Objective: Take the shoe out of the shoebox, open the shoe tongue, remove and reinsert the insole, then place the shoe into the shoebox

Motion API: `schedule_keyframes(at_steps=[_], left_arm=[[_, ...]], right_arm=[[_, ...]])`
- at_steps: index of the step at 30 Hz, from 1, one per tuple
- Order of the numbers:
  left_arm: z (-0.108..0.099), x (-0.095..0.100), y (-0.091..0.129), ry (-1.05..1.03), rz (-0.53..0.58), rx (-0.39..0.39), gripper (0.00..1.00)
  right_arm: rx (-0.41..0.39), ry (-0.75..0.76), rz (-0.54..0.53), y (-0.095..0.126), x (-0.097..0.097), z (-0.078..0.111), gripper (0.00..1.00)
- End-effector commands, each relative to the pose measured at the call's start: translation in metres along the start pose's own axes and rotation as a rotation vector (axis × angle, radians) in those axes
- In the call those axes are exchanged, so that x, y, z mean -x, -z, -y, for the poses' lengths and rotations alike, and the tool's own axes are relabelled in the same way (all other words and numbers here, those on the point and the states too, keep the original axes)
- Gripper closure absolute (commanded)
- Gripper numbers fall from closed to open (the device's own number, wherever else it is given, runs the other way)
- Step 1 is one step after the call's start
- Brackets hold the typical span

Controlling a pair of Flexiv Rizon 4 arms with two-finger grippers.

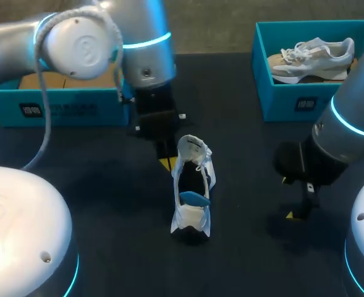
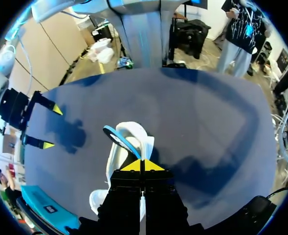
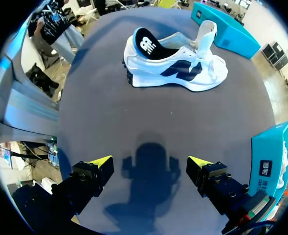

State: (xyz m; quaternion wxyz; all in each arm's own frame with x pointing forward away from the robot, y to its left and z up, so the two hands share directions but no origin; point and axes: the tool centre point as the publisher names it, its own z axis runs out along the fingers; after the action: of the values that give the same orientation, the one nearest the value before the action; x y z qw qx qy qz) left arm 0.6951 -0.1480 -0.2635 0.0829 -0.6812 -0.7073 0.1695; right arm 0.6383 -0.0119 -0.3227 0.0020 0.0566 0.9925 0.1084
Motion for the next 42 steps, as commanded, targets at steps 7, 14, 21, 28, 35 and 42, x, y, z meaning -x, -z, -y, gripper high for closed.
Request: schedule_keyframes(at_steps=[7, 14, 21, 28, 35, 42], left_arm=[[-0.008, 0.02, -0.016, -0.022, -0.118, -0.083, 1.0], [-0.018, 0.035, -0.032, -0.016, -0.136, -0.149, 1.0], [-0.013, 0.042, -0.05, -0.055, -0.187, -0.167, 1.0], [-0.013, 0.032, -0.062, -0.088, -0.254, -0.178, 1.0], [-0.012, 0.022, -0.068, -0.106, -0.273, -0.179, 1.0], [-0.011, 0.015, -0.088, -0.119, -0.274, -0.191, 1.0]], right_arm=[[0.001, 0.0, 0.003, 0.0, -0.002, 0.001, 0.0], [0.001, 0.0, 0.003, 0.0, -0.002, 0.001, 0.0], [0.001, 0.0, 0.003, 0.0, -0.002, 0.001, 0.0], [0.001, 0.0, 0.003, 0.0, -0.002, 0.001, 0.0], [0.001, 0.0, 0.003, 0.0, -0.002, 0.001, 0.0], [0.001, 0.0, 0.003, 0.0, -0.002, 0.001, 0.0]])
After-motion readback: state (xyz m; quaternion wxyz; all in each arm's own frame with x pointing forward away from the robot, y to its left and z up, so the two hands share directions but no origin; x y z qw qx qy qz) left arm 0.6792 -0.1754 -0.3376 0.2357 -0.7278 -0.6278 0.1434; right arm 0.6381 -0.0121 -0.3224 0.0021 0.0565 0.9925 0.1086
